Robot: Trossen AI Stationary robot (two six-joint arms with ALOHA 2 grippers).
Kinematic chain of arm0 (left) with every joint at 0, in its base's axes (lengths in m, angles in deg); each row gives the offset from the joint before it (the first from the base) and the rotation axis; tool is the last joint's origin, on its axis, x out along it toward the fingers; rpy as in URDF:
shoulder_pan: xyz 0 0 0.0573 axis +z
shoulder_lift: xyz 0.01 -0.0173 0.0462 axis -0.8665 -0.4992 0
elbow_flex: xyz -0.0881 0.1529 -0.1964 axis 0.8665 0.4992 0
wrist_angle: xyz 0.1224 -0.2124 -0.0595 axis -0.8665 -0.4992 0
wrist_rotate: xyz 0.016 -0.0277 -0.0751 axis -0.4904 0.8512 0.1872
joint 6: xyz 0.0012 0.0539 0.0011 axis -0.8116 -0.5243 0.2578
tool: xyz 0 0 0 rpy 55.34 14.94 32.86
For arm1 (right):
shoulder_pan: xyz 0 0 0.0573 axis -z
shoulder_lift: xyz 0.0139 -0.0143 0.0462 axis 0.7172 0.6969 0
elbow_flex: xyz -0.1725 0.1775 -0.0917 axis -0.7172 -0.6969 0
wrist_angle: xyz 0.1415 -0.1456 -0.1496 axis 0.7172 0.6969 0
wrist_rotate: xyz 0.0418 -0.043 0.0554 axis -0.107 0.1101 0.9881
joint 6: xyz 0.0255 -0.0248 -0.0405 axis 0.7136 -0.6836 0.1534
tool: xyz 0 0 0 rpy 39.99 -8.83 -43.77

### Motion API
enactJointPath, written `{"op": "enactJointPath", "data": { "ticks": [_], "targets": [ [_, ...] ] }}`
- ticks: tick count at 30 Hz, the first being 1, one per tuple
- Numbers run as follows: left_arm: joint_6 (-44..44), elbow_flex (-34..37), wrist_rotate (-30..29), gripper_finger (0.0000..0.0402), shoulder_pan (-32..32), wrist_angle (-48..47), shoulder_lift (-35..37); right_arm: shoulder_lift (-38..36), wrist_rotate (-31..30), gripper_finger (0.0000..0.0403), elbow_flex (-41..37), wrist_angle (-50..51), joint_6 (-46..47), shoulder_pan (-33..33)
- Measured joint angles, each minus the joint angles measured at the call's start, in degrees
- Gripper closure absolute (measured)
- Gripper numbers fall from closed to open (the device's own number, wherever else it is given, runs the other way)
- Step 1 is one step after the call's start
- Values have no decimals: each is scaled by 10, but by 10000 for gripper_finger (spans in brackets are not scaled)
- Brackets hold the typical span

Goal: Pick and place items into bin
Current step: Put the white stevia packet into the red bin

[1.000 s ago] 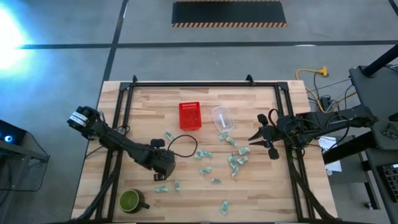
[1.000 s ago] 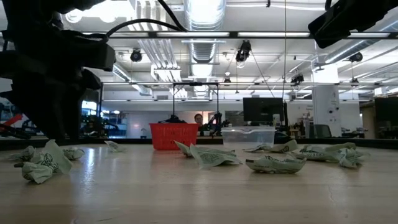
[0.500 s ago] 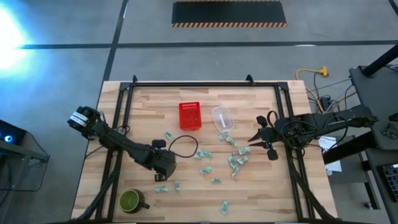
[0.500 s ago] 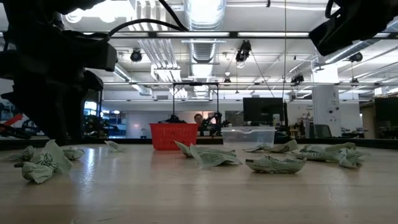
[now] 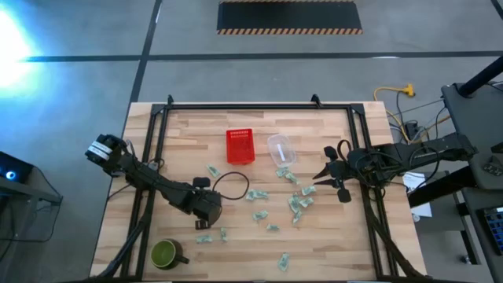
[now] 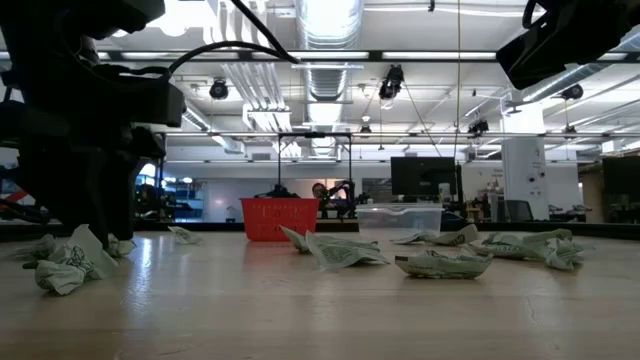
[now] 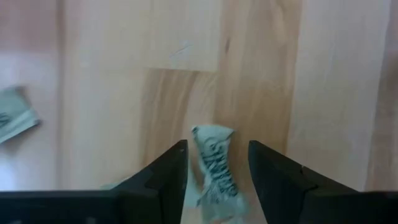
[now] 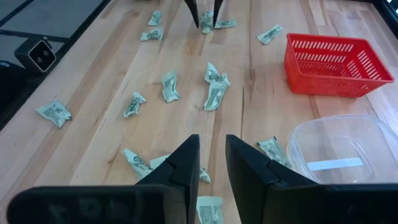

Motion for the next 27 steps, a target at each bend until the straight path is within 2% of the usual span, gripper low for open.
{"op": "enactJointPath", "data": {
  "ticks": [8,21,27],
  "targets": [
    [-3,5,2,299,0,-1,0,0,0,335,0,-3,1,0],
    [-4,12,-12,315,1,-1,0,0,0,335,0,-12,-1,0],
    [-4,9,-13,381,1,0,0,0,0,335,0,-12,0,0]
  ]
}}
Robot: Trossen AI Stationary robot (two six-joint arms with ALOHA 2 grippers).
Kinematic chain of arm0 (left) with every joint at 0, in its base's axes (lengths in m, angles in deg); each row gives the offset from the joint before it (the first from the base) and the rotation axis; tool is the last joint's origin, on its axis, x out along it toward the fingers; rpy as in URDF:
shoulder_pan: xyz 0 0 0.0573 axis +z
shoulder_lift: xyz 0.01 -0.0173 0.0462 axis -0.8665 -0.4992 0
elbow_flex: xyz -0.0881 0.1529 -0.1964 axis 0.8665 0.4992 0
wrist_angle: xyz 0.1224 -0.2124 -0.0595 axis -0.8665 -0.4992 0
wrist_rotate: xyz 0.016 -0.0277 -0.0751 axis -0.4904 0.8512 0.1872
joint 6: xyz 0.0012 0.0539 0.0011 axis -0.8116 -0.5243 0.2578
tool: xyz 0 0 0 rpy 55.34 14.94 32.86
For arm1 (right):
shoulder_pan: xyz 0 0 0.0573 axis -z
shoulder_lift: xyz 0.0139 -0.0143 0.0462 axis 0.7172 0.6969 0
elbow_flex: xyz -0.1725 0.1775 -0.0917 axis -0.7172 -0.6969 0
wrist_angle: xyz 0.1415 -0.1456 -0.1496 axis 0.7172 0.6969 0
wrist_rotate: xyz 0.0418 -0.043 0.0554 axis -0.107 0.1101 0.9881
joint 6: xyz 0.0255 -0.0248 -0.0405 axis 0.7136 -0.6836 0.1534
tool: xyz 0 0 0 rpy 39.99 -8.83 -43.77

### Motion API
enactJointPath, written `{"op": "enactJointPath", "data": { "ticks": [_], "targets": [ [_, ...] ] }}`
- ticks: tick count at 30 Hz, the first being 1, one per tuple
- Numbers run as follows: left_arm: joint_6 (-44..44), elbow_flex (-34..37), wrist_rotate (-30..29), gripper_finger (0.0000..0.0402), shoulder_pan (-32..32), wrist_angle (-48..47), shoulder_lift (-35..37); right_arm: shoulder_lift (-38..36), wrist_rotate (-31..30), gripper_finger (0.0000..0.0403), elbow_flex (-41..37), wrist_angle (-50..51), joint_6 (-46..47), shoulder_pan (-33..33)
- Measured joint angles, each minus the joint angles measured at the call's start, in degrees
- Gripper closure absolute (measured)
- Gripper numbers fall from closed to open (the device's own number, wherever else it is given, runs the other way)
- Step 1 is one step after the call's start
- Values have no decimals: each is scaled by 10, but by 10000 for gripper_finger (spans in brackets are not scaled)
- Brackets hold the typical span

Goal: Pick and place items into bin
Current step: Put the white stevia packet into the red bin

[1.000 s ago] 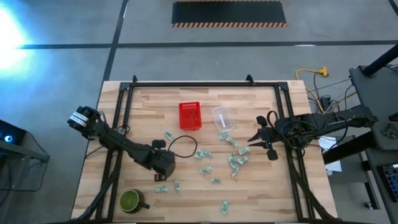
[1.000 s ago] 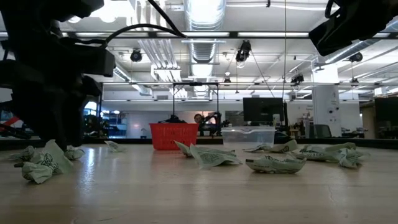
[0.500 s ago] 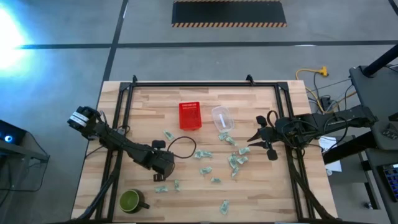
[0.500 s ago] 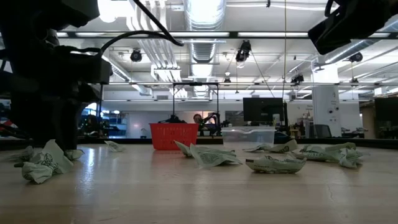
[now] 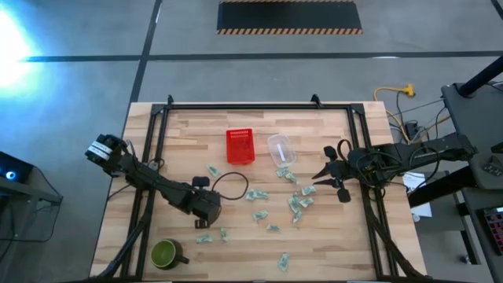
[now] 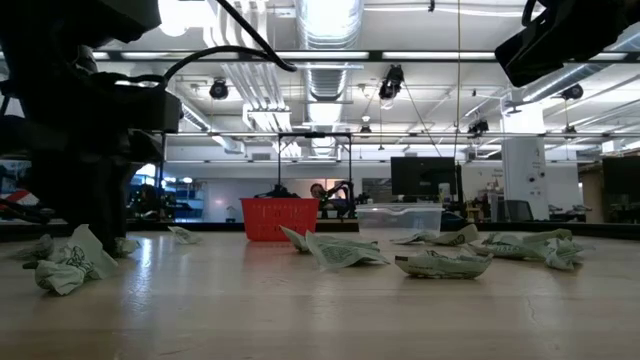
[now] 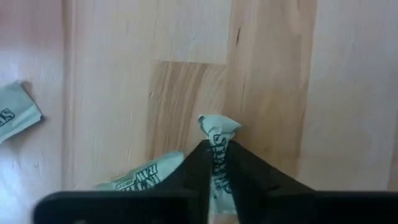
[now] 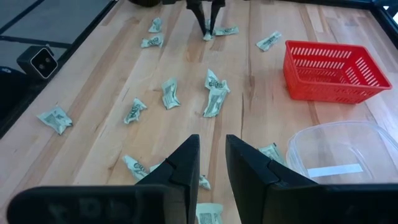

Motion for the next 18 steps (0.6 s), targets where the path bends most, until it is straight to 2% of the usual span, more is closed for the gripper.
{"op": "enactJointPath", "data": {
  "ticks": [2,9,12,18],
  "targets": [
    [0,-3,0,396,0,5,0,0,0,335,0,0,0,0],
    [-30,-35,-13,400,0,4,0,0,0,335,0,0,0,0],
    [-70,-57,-55,400,4,4,2,0,0,335,0,0,0,0],
    [-182,-100,-177,401,35,5,6,0,0,335,0,0,0,0]
  ]
}}
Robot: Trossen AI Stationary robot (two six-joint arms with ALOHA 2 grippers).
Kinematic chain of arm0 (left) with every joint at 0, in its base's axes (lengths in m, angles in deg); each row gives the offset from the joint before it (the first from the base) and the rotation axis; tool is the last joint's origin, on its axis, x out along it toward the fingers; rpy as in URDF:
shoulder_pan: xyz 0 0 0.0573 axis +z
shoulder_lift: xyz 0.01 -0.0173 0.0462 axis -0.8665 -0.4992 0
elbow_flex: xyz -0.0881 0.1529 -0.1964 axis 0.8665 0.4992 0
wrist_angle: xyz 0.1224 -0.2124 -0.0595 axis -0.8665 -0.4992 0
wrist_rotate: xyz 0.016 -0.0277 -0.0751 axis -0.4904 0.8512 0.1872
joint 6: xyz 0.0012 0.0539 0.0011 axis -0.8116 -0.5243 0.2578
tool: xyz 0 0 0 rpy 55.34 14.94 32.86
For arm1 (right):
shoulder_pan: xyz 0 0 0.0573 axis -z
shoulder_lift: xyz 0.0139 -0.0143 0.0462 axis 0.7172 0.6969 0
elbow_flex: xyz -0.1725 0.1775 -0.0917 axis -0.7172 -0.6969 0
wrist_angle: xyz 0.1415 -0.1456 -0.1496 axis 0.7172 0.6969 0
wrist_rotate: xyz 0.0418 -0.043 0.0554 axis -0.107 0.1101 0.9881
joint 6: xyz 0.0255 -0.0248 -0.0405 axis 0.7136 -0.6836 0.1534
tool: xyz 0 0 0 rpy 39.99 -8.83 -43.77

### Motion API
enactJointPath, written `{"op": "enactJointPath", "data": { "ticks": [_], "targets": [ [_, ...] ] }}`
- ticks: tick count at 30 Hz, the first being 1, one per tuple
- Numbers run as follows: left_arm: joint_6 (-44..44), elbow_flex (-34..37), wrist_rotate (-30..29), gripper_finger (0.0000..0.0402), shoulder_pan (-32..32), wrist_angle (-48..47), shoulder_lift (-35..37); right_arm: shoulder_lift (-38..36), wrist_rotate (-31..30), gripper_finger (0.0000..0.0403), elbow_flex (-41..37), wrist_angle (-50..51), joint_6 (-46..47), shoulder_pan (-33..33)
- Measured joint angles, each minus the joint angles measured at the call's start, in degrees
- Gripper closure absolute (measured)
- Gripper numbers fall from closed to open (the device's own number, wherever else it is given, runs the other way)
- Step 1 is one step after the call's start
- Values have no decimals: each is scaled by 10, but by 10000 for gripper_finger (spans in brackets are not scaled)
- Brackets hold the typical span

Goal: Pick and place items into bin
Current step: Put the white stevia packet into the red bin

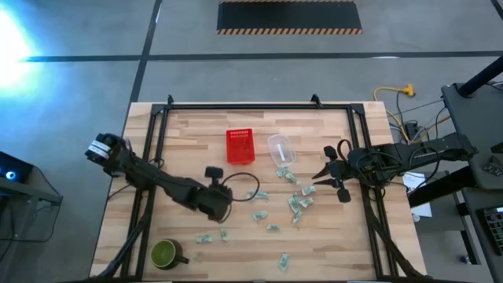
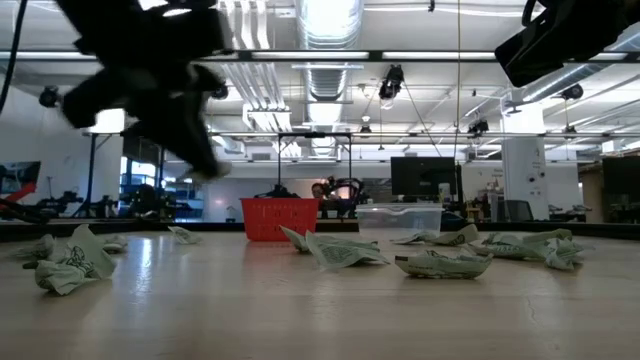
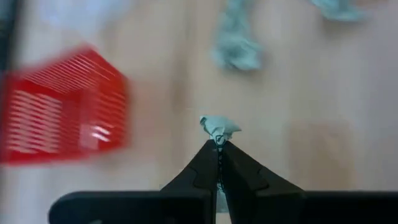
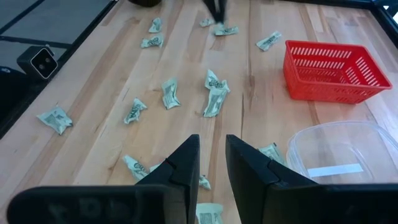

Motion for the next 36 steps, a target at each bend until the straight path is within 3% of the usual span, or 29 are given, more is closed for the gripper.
{"op": "enactJointPath", "data": {
  "ticks": [6,11,20,26,31,36],
  "targets": [
    [-137,-14,-85,401,81,0,1,0,0,335,0,-5,0,0],
    [-220,-13,-78,401,185,41,1,0,0,335,0,-11,0,0],
    [-327,-19,76,402,305,167,1,0,0,335,-7,-18,10,0],
    [-342,-19,102,402,343,175,1,0,0,335,-8,-18,11,0],
    [-331,-19,233,402,377,172,1,0,0,335,-8,-19,10,0],
    [-308,-19,242,402,388,173,1,0,0,335,-8,-20,11,0]
  ]
}}
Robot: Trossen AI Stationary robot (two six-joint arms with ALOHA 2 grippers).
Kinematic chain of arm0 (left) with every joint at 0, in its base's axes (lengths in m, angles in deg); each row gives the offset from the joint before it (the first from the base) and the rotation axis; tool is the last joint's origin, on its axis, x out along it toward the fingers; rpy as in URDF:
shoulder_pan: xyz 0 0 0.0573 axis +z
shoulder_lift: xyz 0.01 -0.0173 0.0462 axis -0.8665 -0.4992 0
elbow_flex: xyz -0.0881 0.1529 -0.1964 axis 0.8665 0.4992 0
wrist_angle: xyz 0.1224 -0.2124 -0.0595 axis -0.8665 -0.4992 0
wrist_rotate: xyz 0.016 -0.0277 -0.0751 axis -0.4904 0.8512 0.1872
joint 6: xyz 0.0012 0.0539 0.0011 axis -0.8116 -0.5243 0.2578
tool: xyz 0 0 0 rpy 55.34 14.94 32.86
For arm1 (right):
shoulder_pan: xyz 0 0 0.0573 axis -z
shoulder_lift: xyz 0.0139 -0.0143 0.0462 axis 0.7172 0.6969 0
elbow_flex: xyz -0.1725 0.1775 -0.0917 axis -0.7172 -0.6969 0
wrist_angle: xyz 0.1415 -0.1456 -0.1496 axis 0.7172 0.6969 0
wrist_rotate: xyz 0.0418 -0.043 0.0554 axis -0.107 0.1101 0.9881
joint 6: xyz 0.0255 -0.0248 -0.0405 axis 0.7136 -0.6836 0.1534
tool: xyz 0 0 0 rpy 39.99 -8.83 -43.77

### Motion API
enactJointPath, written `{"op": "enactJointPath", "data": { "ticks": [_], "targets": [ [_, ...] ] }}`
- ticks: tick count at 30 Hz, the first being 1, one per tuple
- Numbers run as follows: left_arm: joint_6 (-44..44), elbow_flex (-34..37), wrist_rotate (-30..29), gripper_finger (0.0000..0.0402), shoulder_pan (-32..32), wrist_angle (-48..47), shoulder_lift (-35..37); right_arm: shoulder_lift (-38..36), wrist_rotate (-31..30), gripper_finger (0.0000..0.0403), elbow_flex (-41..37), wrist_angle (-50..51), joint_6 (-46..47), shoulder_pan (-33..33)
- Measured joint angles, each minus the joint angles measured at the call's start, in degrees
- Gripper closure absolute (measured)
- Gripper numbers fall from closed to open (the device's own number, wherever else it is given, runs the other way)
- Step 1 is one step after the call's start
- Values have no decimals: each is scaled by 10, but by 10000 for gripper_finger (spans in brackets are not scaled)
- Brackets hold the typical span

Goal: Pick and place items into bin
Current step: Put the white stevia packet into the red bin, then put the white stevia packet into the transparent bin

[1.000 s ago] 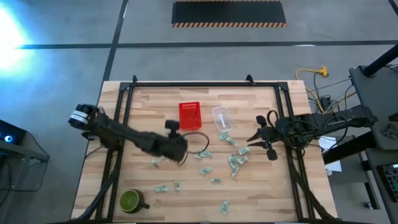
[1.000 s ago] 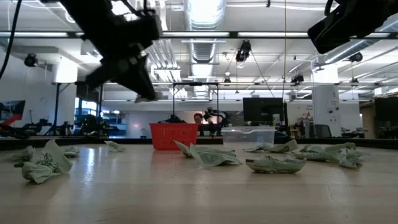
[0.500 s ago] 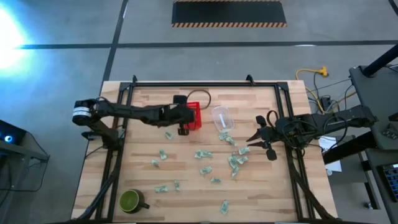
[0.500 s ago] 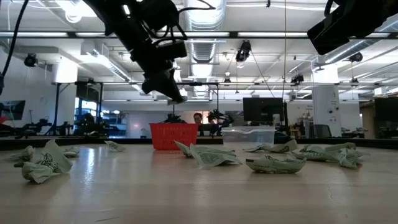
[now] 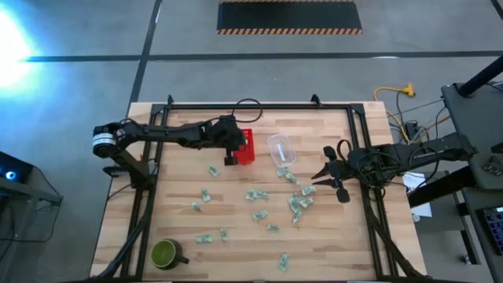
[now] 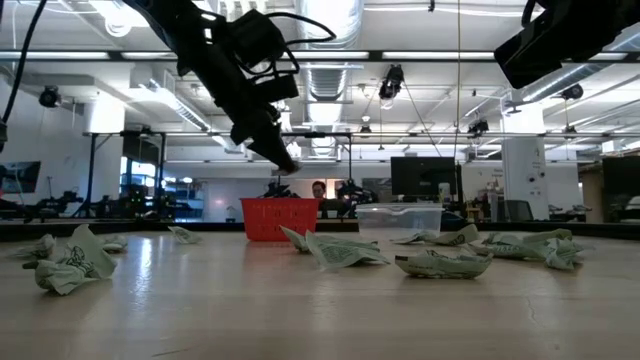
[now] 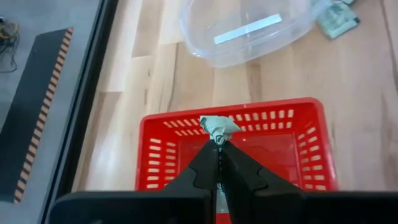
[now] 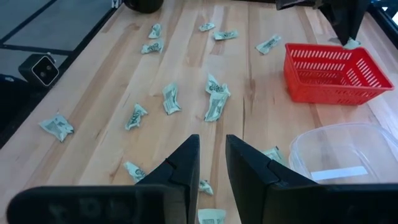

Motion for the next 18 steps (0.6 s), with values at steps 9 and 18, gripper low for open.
{"op": "enactJointPath", "data": {
  "ticks": [9,18],
  "targets": [
    [0,1,-14,391,0,0,0,0,0,335,0,-1,2,0],
    [1,1,-23,329,-1,1,0,0,0,335,-3,-4,7,0]
  ]
}}
